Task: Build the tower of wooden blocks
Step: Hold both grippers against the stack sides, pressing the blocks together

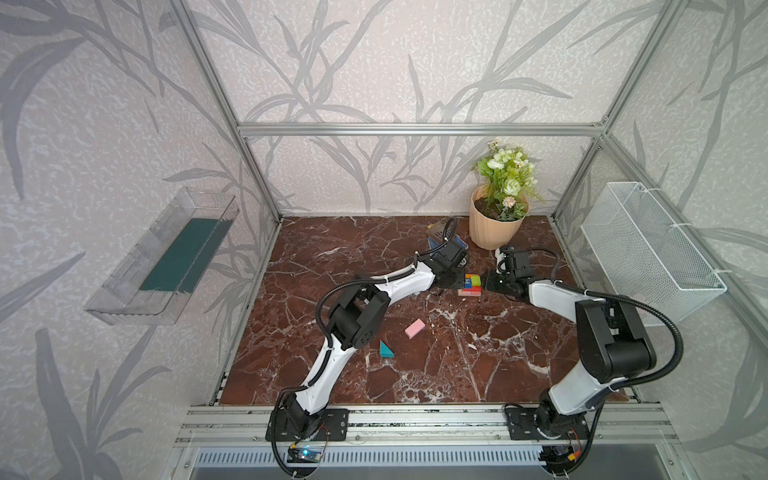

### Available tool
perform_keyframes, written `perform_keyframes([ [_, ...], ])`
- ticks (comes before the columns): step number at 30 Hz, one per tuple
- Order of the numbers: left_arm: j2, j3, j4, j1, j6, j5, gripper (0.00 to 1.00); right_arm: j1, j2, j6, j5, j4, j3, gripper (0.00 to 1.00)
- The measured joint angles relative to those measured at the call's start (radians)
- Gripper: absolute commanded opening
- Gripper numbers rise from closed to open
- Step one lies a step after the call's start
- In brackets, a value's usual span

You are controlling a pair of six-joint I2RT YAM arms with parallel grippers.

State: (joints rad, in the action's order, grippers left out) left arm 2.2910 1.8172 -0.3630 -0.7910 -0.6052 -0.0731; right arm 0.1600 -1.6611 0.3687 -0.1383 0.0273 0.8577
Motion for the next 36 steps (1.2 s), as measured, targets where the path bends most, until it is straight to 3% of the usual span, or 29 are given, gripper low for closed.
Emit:
perform_keyframes([
  [36,0.017,0.035,-0.030,0.000,0.003,0.019,0.36,0.012,0.051,0.001,0.049,0.032,-0.049,0.44],
])
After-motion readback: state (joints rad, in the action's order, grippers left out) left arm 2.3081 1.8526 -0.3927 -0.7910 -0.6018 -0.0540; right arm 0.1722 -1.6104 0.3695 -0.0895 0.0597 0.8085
